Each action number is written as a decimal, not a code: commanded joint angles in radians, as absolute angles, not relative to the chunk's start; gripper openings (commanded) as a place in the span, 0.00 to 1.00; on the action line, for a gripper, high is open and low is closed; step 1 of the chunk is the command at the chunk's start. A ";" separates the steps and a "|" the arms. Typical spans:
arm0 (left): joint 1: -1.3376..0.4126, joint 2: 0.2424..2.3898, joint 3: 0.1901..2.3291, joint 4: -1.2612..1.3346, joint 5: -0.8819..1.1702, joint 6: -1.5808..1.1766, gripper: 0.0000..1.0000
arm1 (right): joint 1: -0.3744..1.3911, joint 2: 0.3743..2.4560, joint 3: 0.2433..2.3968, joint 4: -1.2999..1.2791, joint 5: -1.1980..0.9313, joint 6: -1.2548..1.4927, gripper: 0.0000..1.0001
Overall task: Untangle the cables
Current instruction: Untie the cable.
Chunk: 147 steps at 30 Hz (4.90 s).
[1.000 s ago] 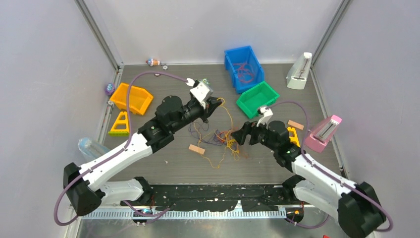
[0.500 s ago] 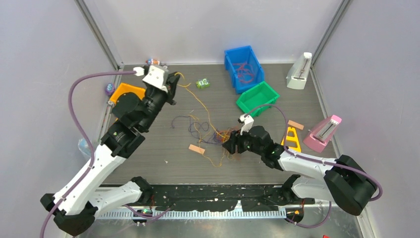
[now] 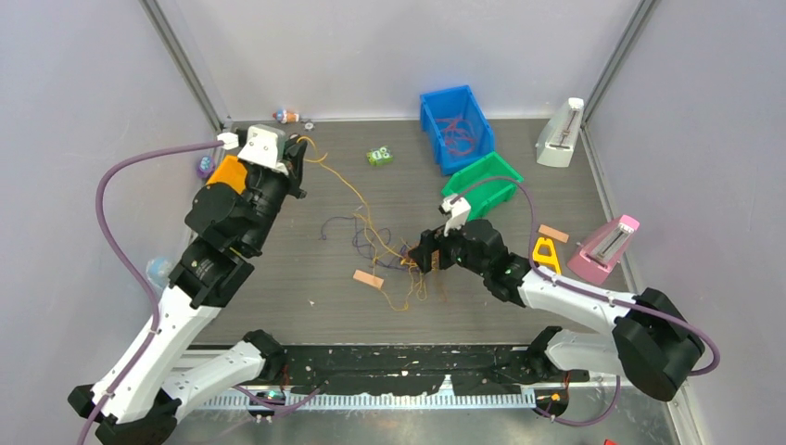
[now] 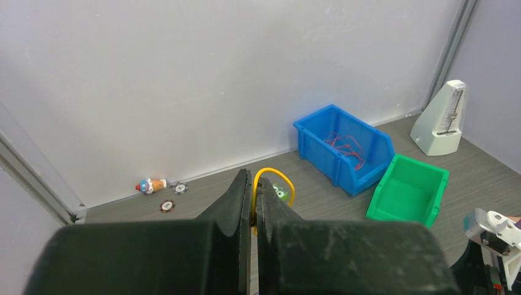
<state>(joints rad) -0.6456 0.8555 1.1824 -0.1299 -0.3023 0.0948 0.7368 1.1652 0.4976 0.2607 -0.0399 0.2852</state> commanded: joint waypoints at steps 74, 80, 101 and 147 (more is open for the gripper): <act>-0.348 1.352 1.099 0.028 0.041 -0.500 0.18 | 0.742 1.211 0.877 0.100 -0.143 0.280 0.05; -0.349 1.380 1.117 0.018 -0.005 -0.562 0.99 | 0.574 1.311 0.882 0.112 -0.326 0.426 0.05; -0.373 1.095 0.786 0.133 0.381 -0.410 1.00 | 0.537 1.346 0.947 0.083 -0.388 0.482 0.05; -0.651 1.324 0.770 0.523 0.435 -0.416 0.00 | 0.438 1.033 0.759 -0.056 -0.288 0.471 0.83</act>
<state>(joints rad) -0.6701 1.3949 0.7654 0.5011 0.4446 -0.4057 0.4839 1.1149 0.8375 -0.0311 -0.3576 0.5385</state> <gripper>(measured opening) 0.006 0.823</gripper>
